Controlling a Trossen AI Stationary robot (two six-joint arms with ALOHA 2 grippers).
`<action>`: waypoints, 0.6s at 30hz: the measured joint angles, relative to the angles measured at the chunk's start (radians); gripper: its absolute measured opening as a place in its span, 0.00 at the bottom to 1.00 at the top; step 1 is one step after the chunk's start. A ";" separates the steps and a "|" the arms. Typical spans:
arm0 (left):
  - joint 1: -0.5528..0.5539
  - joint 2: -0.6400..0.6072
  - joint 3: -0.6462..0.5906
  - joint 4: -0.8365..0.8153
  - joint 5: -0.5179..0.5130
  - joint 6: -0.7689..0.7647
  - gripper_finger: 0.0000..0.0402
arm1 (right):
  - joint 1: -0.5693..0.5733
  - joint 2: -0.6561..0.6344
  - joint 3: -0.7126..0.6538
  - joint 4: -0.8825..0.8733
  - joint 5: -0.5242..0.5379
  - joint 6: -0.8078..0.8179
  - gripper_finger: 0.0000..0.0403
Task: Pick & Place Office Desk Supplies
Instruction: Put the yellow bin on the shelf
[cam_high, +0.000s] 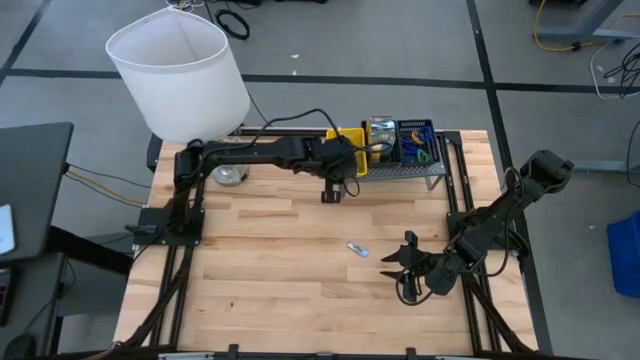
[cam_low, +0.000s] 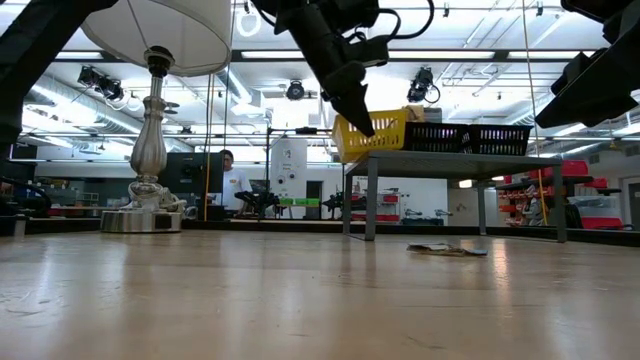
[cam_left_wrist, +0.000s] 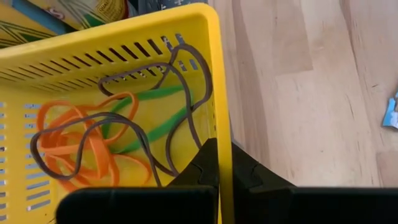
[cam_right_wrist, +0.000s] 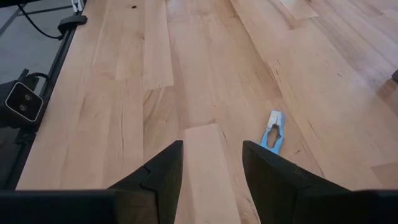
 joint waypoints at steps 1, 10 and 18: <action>0.000 0.000 0.000 0.000 -0.001 0.001 0.00 | 0.000 0.000 0.000 0.000 0.000 0.001 0.43; 0.001 0.001 0.000 0.021 0.005 0.019 0.00 | 0.000 0.000 0.000 0.000 -0.002 0.002 0.43; 0.001 0.002 -0.001 0.047 0.022 0.040 0.00 | 0.000 0.000 0.000 0.000 -0.002 0.002 0.43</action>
